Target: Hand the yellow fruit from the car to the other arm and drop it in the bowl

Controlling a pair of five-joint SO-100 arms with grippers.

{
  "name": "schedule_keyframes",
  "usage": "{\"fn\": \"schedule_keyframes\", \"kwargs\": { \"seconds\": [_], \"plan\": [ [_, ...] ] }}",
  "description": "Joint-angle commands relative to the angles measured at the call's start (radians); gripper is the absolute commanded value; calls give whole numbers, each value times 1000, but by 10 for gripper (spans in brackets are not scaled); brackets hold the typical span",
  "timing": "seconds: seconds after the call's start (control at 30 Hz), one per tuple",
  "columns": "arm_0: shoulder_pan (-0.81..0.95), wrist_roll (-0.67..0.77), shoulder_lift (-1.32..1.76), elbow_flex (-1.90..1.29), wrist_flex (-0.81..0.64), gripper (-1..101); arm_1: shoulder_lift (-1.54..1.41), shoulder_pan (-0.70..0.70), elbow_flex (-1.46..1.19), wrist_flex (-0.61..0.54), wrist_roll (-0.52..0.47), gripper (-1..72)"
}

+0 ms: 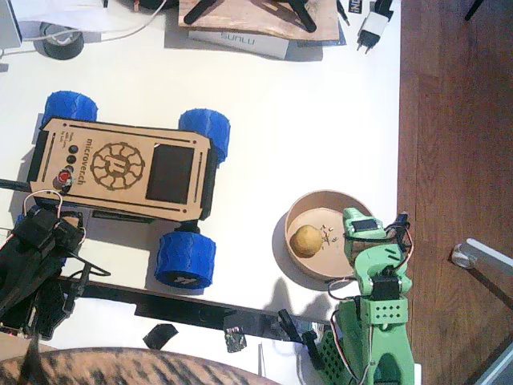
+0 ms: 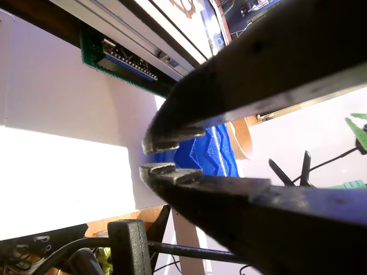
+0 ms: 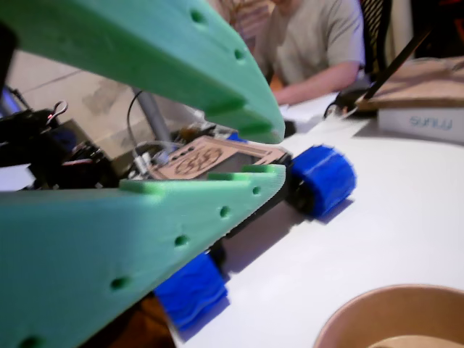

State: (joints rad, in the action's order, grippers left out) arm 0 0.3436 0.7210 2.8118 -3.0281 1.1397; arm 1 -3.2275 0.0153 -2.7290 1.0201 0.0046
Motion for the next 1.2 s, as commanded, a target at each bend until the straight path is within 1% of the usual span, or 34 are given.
{"fn": "schedule_keyframes", "kwargs": {
  "seconds": [0.0,0.17,0.43,0.53,0.77,1.0,1.17],
  "plan": [
    [6,-5,-23,-9,5,1,-20,-25,-28,-64,26,-2],
    [8,-5,-21,-9,5,1,-20,-57,-123,-181,52,-2],
    [6,-5,6,-17,14,1,-20,-55,-178,-179,66,-2],
    [8,-5,5,-17,14,1,-20,-67,-173,-147,77,-2],
    [8,-5,20,-20,20,1,-20,-38,-176,0,51,-1],
    [8,-5,25,-21,20,1,-20,-18,-198,61,43,-1],
    [8,-5,23,-21,20,1,-20,-11,-202,74,46,-1]
  ]
}}
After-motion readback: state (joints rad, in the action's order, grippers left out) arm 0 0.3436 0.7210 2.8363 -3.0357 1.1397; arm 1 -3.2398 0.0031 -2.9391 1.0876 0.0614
